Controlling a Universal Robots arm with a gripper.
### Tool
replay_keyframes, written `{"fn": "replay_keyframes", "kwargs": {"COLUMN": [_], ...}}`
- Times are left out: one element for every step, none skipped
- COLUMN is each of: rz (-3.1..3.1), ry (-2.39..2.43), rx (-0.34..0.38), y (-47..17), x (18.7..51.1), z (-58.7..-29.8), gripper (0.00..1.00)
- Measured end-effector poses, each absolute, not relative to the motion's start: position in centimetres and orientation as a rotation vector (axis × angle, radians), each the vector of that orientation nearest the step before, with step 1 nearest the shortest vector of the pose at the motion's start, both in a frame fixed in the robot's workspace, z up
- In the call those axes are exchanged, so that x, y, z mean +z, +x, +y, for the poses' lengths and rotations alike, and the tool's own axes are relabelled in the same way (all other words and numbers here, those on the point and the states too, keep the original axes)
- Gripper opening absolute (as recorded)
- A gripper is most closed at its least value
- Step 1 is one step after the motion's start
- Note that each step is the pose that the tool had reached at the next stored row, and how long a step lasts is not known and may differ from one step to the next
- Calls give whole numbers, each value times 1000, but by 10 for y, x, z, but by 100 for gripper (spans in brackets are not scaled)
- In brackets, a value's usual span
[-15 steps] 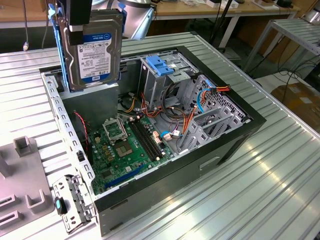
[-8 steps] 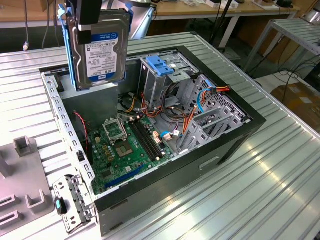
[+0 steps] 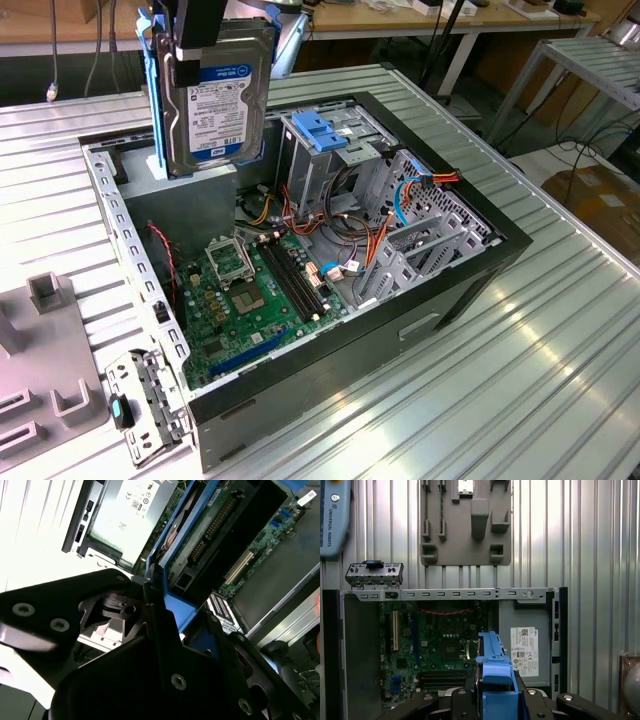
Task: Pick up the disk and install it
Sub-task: 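Pick up the disk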
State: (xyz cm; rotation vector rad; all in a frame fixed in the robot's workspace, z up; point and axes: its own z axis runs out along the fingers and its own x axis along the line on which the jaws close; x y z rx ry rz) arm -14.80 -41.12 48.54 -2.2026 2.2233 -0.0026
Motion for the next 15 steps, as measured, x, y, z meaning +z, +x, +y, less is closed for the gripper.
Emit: {"fn": "replay_keyframes", "kwargs": {"rz": [2223, 2223, 2223, 2223, 2223, 2223, 2223, 2223, 2223, 2223, 2223, 2223, 2223, 2223, 2223], "ry": [-2202, -2202, -2202, -2202, -2202, -2203, -2202, -2202, -2203, -2202, -2202, -2202, -2202, -2202, -2202], "rx": [-3, -3, -3, -3, -3, -3, -3, -3, -3, -3, -3, -3, -3, -3, -3], "y": [-148, -148, -148, -148, -148, -148, -148, -148, -148, -148, -148, -148, -148, -148, -148], "x": [485, 485, 485, 485, 485, 485, 485, 485, 485, 485, 485, 485, 485, 485, 485], "z": [-411, -411, -411, -411, -411, -411, -411, -411, -411, -411, -411, -411, -411, -411, -411], "gripper": [37, 37, 37, 37, 37, 37, 37, 37, 37, 37, 37, 37, 37, 37, 37]}}
